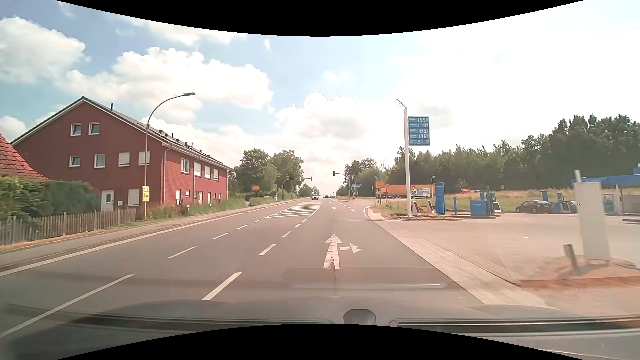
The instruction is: Follow the waypoints while adhering to traffic rules and regulations
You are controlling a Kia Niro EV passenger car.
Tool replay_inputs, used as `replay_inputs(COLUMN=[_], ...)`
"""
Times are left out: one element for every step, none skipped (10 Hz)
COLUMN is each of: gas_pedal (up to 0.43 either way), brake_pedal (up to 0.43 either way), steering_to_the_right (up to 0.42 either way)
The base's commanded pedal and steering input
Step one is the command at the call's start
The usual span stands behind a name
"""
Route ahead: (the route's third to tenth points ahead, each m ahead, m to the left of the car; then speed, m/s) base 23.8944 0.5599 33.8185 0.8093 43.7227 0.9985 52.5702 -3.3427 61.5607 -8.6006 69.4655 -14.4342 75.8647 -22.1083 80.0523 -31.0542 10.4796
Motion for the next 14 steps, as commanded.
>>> replay_inputs(gas_pedal=[0.169,0.169,0.169,0.169,0.157,0.150,0.150,0.150,0.150,0.150,0.150,0.150,0.150,0.150], brake_pedal=[0.000,0.000,0.000,0.000,0.000,0.000,0.000,0.000,0.000,0.000,0.000,0.000,0.000,0.000], steering_to_the_right=[-0.005,-0.002,0.003,0.009,0.009,0.009,0.009,0.009,0.009,0.009,0.008,0.008,0.008,0.008])
